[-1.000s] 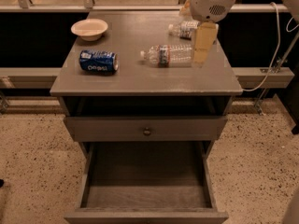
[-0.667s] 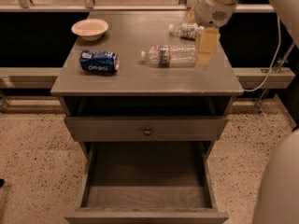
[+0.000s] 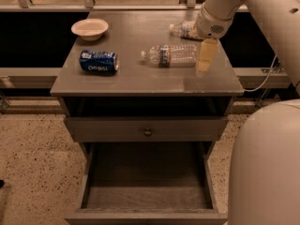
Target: Place water bottle into middle drawer
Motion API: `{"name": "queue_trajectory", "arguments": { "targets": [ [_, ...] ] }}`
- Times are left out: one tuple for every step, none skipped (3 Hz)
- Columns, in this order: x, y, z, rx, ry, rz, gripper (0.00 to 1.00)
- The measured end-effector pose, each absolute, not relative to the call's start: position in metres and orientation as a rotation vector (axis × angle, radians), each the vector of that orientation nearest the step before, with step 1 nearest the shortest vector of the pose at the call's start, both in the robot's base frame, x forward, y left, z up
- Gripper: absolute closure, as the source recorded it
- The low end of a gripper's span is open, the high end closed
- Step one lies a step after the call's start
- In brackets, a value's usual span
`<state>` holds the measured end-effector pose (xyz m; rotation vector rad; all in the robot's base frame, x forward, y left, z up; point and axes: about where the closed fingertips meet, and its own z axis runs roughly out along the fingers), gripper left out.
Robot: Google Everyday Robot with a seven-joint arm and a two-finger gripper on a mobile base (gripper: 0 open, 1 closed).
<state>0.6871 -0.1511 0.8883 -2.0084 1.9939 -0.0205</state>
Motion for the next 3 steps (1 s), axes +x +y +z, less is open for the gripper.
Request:
{"name": "queue_trajectory", "arguments": {
  "targets": [
    [0.717,-0.144,0.869,-1.999,1.967,-0.023,0.00],
    [0.732,-0.136,0.860,-2.002,1.951,-0.025,0.00],
    [0.739,-0.130,0.849,-2.011,1.952,-0.007,0.18]
  ]
}}
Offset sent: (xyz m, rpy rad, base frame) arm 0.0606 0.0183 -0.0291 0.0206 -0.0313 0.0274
